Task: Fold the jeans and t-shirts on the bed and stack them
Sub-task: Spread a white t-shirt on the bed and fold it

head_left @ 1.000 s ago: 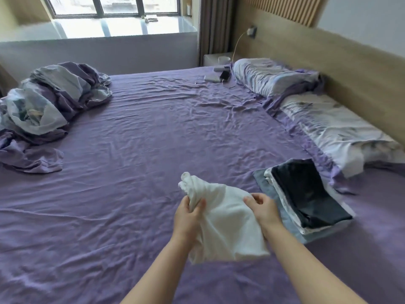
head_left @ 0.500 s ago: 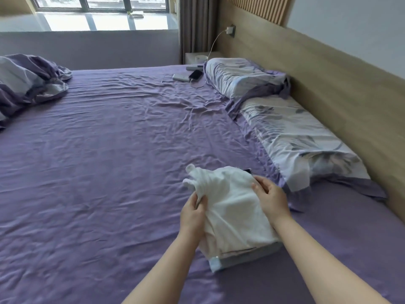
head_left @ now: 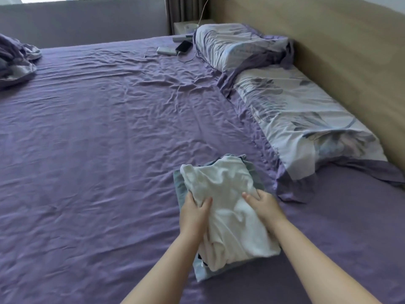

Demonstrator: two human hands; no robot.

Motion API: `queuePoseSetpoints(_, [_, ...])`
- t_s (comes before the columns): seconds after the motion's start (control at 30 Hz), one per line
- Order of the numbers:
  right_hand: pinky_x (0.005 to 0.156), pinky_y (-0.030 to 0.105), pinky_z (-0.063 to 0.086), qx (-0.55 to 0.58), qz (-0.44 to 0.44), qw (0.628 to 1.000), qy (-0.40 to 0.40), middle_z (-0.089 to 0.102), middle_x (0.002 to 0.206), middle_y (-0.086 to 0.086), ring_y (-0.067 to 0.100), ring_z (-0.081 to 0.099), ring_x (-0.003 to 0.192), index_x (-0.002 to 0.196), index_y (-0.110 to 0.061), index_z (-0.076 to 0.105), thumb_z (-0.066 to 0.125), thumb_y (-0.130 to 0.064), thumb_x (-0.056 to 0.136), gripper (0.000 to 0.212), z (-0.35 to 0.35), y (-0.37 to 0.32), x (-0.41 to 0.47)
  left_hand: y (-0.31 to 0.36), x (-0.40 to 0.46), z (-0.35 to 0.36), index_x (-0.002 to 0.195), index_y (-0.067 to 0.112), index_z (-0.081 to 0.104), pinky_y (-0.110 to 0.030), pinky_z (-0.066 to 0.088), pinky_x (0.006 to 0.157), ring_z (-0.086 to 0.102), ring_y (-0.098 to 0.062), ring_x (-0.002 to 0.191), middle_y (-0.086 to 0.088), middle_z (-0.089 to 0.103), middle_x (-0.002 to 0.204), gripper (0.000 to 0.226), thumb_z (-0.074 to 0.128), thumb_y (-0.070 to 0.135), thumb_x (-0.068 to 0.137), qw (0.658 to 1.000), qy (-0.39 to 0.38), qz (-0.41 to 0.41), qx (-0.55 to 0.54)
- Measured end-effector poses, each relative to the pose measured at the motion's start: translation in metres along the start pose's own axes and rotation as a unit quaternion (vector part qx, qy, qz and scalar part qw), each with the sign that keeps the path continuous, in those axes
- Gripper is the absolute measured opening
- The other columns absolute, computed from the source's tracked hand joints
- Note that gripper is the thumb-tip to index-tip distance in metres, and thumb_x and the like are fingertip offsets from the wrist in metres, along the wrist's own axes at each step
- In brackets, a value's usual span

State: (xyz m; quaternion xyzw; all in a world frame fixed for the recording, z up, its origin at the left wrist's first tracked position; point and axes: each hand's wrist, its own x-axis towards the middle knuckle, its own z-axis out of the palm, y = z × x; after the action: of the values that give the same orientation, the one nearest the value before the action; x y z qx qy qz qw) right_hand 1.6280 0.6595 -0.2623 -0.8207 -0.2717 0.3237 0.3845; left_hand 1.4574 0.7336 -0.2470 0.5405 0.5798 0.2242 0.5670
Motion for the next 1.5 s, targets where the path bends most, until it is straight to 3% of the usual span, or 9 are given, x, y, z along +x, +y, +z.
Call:
queuePoseSetpoints(0.23, [0.07,0.018,0.053,0.26,-0.02,0.961,-0.088,0.073,0.096,-0.008,0.006,0.068,0.086,0.105,-0.02,0.066,0.057,-0.008,0.091,0.021,-0.015,-0.035,-0.006,0.021,-0.008,-0.013,0.112,0.035,0.06,-0.02,0.047,0.073,0.063,-0.004,0.093,0.013,0.066,0.103,0.022,0.057,0.033,0.091,0.995,-0.004,0.057,-0.075])
queuePoseSetpoints(0.37, [0.083,0.02,0.043,-0.001,-0.06,0.998,-0.023,0.065,0.115,-0.001,0.016,0.06,0.107,0.122,-0.017,0.055,0.063,-0.01,0.086,0.038,-0.014,-0.031,0.006,0.016,0.0,-0.01,0.115,0.024,0.057,-0.028,0.047,0.075,0.058,-0.02,0.102,0.001,0.057,0.109,0.029,0.059,0.033,0.088,0.992,0.032,0.062,0.103])
queuePoseSetpoints(0.47, [0.102,0.03,0.027,-0.209,-0.03,0.977,0.009,0.043,0.141,0.014,0.028,0.04,0.13,0.142,-0.01,0.033,0.07,-0.024,0.081,0.073,-0.008,-0.007,0.018,0.002,0.006,-0.006,0.141,0.025,0.031,-0.04,0.037,0.098,0.034,-0.028,0.126,-0.007,0.035,0.134,0.07,0.062,0.046,0.082,0.974,0.051,-0.029,0.22])
queuePoseSetpoints(0.67, [0.115,0.039,0.019,-0.151,0.065,0.986,-0.041,0.022,0.154,0.012,0.027,0.021,0.142,0.149,-0.011,0.014,0.068,-0.048,0.078,0.096,-0.017,0.034,0.034,-0.029,0.016,-0.009,0.151,0.019,0.003,-0.05,0.027,0.112,0.024,-0.032,0.141,-0.009,0.023,0.154,0.122,0.069,0.068,0.062,0.987,-0.021,-0.161,0.012])
queuePoseSetpoints(0.8, [0.116,0.042,0.019,-0.084,0.116,0.986,-0.082,0.016,0.156,0.009,0.026,0.019,0.142,0.149,-0.01,0.006,0.069,-0.054,0.074,0.107,-0.02,0.05,0.04,-0.032,0.017,-0.004,0.151,0.018,-0.001,-0.049,0.027,0.113,0.024,-0.033,0.141,-0.01,0.021,0.155,0.138,0.066,0.081,0.047,0.982,-0.009,-0.185,0.024])
queuePoseSetpoints(0.97, [0.102,0.035,0.038,-0.08,0.12,0.986,-0.082,0.047,0.138,0.014,0.028,0.047,0.125,0.139,-0.002,0.035,0.077,-0.049,0.068,0.096,-0.024,0.048,0.051,-0.028,0.016,0.001,0.151,0.016,-0.001,-0.042,0.034,0.106,0.035,-0.031,0.135,-0.01,0.027,0.153,0.127,0.073,0.065,0.059,0.981,0.015,-0.192,-0.015])
queuePoseSetpoints(1.07, [0.08,0.031,0.048,-0.04,0.097,0.989,-0.099,0.068,0.105,0.01,0.02,0.064,0.093,0.108,-0.002,0.064,0.082,-0.036,0.067,0.056,-0.026,0.043,0.05,-0.025,0.011,0.005,0.137,0.008,0.037,-0.04,0.046,0.098,0.058,-0.027,0.113,-0.01,0.056,0.13,0.099,0.081,0.052,0.059,0.981,0.038,-0.176,-0.077])
queuePoseSetpoints(1.17, [0.088,0.039,0.05,-0.022,0.085,0.993,-0.078,0.066,0.107,0.012,0.026,0.062,0.1,0.109,-0.002,0.057,0.084,-0.034,0.064,0.061,-0.024,0.045,0.045,-0.021,0.004,0.009,0.114,0.007,0.06,-0.044,0.053,0.089,0.067,-0.026,0.095,-0.013,0.069,0.109,0.063,0.082,0.039,0.064,0.98,0.023,-0.146,-0.134])
queuePoseSetpoints(1.5, [0.069,0.027,0.04,-0.005,0.028,0.999,-0.019,0.059,0.087,-0.009,0.011,0.057,0.079,0.099,-0.02,0.049,0.083,-0.032,0.066,0.048,-0.057,0.037,0.014,0.002,-0.025,0.025,0.123,0.005,0.05,-0.045,0.054,0.088,0.066,-0.029,0.097,-0.013,0.065,0.113,0.065,0.081,0.03,0.071,0.978,0.009,-0.136,-0.16])
